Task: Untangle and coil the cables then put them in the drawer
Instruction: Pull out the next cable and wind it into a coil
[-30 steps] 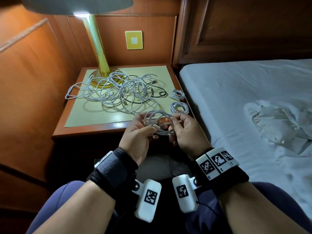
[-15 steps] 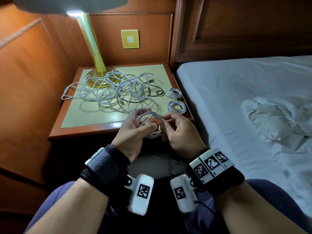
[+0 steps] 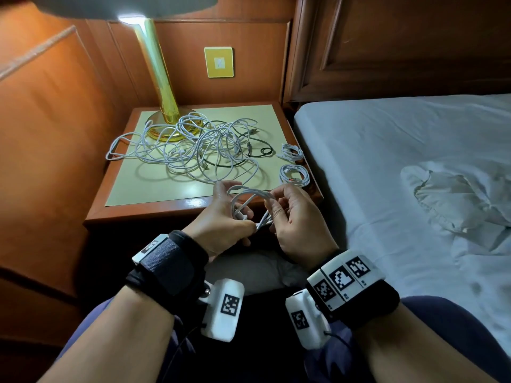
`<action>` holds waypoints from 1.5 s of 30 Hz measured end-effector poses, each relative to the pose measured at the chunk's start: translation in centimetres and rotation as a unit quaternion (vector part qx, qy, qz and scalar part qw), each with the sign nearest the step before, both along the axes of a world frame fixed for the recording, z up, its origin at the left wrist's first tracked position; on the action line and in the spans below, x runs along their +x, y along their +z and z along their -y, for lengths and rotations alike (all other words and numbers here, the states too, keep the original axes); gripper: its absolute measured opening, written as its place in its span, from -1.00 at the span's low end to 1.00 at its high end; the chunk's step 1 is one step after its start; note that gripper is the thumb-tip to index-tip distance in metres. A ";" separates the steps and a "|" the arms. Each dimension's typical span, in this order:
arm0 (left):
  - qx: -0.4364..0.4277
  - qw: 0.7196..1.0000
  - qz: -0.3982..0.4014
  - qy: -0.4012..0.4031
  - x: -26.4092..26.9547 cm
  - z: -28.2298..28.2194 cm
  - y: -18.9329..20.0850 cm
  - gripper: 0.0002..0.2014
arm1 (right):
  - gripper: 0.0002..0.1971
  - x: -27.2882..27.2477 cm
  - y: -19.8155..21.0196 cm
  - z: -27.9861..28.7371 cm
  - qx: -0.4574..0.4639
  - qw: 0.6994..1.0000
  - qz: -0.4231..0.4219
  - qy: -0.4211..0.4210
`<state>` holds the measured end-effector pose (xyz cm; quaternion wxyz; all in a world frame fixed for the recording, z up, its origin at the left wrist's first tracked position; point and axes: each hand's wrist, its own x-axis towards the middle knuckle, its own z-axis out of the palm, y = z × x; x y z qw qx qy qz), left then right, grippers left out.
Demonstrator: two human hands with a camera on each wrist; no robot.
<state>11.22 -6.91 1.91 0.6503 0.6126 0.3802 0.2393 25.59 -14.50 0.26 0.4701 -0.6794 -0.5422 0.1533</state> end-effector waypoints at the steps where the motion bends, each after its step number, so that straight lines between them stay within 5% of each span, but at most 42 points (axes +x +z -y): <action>1: 0.005 1.000 -0.022 -0.014 -0.2 -0.2 -0.1 -0.26 | -0.95 -0.2 -0.2 0.0 0.000 1.000 0.010 0.001; 13: 0.166 0.972 -0.164 -0.008 -0.8 -0.8 -0.4 -0.56 | -0.93 -0.4 -0.8 -0.4 0.012 0.997 0.066 0.037; 24: -0.021 0.995 0.019 0.091 0.0 -0.1 -0.4 -0.37 | -0.88 -0.2 0.1 -0.3 0.081 0.988 0.121 0.043; 31: 0.076 0.997 -0.005 0.024 -0.2 0.4 0.0 -0.32 | -0.94 1.0 0.2 -0.4 0.090 0.991 0.095 -0.016; 39: 0.170 0.984 -0.017 0.051 -0.7 0.0 -0.3 -0.38 | -0.91 1.3 2.1 0.1 0.025 0.991 -0.114 -0.059; 45: 0.086 0.990 0.072 0.086 -0.1 0.7 0.6 -0.56 | -0.90 1.2 2.5 -0.2 0.009 0.941 -0.338 -0.024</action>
